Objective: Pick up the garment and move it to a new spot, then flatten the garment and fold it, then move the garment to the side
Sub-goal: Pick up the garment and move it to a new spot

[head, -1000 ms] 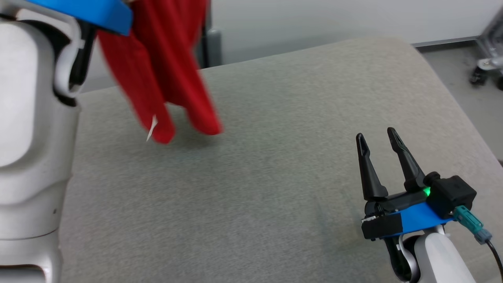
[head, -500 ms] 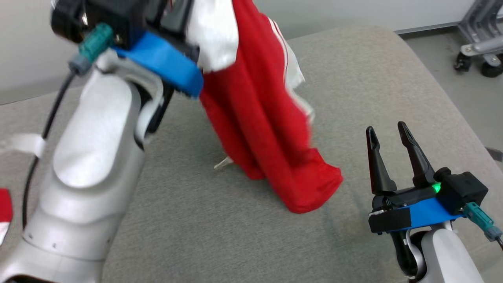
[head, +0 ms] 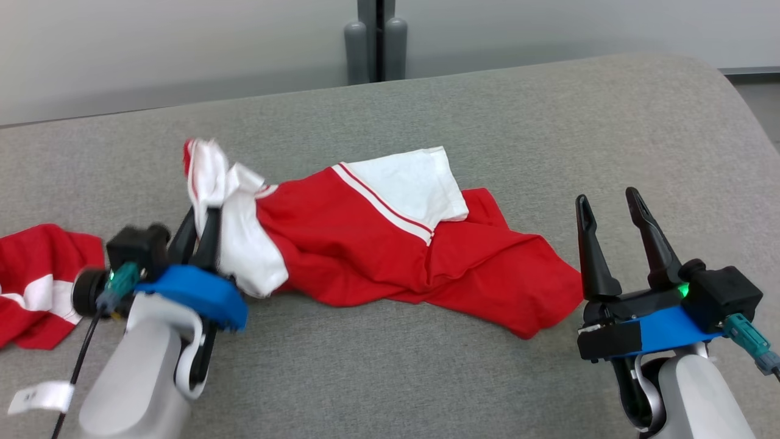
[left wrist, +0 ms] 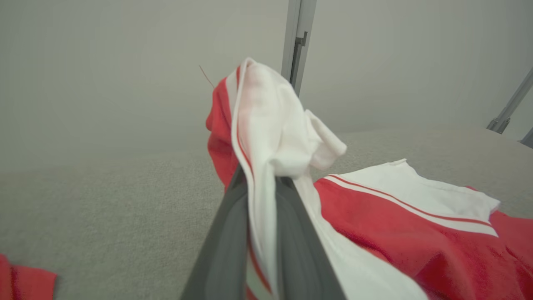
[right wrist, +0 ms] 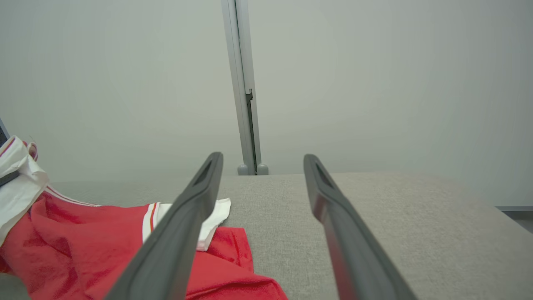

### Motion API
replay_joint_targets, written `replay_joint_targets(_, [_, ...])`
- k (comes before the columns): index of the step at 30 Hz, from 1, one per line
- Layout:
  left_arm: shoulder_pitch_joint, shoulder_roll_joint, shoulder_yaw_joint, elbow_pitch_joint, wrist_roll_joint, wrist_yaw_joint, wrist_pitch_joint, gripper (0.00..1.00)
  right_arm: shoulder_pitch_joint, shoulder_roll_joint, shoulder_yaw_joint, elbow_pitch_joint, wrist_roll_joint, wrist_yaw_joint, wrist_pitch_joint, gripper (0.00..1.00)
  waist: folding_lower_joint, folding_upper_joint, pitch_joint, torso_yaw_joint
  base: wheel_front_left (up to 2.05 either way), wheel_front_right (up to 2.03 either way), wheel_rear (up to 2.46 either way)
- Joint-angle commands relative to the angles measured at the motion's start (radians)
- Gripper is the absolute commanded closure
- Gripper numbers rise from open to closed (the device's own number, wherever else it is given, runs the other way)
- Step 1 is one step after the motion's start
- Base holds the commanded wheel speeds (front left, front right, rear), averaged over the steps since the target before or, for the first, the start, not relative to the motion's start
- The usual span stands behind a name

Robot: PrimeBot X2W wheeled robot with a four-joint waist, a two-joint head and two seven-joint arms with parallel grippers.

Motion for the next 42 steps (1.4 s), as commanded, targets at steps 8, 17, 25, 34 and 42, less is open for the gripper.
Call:
replay_joint_targets(8, [0.116, -0.016, 0.05, 0.019, -0.023, 0.025, -0.023, 0.0, 0.013, -0.001, 0.001, 0.01, -0.007, 0.0, -0.004, 0.0, 0.0, -0.0001, -0.009, 0.042, 0.0, 0.0, 0.0])
replay_joint_targets(17, [0.18, -0.036, 0.158, -0.187, 0.088, 0.056, -0.023, 0.0, 0.029, -0.001, 0.001, 0.025, -0.007, 0.0, -0.004, 0.0, 0.0, -0.0001, -0.059, 0.079, 0.0, 0.0, 0.0])
replay_joint_targets(25, [0.276, -0.06, 0.246, -0.339, 0.207, 0.052, -0.023, 0.0, 0.056, -0.001, -0.004, 0.039, -0.01, 0.0, -0.004, 0.0, 0.0, -0.0001, -0.115, 0.119, 0.0, 0.0, 0.0])
replay_joint_targets(34, [0.404, -0.089, 0.296, -0.39, 0.285, 0.042, -0.023, 0.0, 0.089, -0.001, 0.001, 0.054, -0.017, 0.0, -0.004, 0.0, 0.0, -0.0001, -0.163, 0.133, 0.0, 0.0, 0.0])
replay_joint_targets(42, [0.482, -0.108, 0.311, -0.392, 0.33, 0.04, -0.023, 0.0, 0.11, -0.001, -0.018, 0.08, -0.023, 0.0, -0.004, 0.0, 0.0, -0.0001, -0.189, 0.134, 0.0, 0.0, 0.0])
